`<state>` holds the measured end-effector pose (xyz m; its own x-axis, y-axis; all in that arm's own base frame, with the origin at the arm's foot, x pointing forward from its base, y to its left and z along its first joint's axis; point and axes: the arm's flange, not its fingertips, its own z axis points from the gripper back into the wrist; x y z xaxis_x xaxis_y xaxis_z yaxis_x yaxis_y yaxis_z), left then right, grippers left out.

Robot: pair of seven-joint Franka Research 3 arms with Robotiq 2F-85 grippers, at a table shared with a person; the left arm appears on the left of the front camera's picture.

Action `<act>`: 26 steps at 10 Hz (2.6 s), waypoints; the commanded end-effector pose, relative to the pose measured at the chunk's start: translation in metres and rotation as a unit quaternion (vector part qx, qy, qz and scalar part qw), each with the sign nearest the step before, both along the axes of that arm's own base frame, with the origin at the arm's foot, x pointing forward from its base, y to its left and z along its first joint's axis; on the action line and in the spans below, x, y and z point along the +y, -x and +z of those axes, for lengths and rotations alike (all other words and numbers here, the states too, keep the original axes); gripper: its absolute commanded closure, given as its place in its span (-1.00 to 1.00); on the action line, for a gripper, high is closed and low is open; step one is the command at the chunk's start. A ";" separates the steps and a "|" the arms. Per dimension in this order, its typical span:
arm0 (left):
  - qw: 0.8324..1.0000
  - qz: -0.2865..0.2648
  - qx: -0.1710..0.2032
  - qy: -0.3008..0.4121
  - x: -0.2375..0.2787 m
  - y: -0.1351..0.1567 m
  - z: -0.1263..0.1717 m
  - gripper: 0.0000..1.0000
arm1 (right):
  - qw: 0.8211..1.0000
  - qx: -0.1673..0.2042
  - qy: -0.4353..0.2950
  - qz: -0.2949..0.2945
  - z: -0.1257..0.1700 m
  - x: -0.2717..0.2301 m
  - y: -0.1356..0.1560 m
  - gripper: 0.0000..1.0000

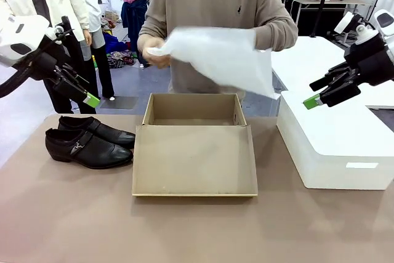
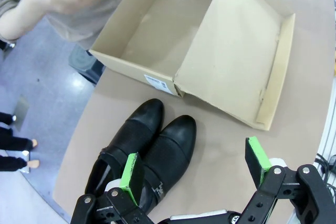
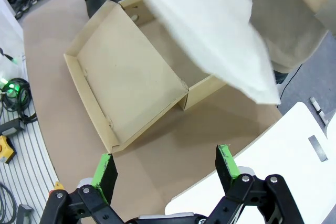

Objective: Pack the shoes into the box.
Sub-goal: Place one shoe of the Shoes into the Shoes Box.

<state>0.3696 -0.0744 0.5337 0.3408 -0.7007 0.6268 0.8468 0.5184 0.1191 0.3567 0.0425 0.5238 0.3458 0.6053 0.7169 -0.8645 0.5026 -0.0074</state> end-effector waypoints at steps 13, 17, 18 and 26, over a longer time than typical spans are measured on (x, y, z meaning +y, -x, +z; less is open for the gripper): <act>1.000 -0.009 -0.006 0.006 0.002 -0.001 -0.004 -1.00 | 1.000 -0.011 -0.009 0.013 -0.001 -0.001 -0.004 -1.00; 1.000 0.000 0.000 0.000 0.000 0.000 0.000 -1.00 | 1.000 -0.011 -0.009 0.013 -0.001 -0.001 -0.004 -1.00; 1.000 -0.008 -0.003 -0.009 0.001 -0.003 0.005 -1.00 | 1.000 -0.011 -0.009 0.013 -0.001 -0.001 -0.004 -1.00; 0.974 -0.159 0.017 -0.158 0.032 -0.066 0.037 -1.00 | 1.000 -0.011 -0.009 0.013 -0.001 -0.001 -0.004 -1.00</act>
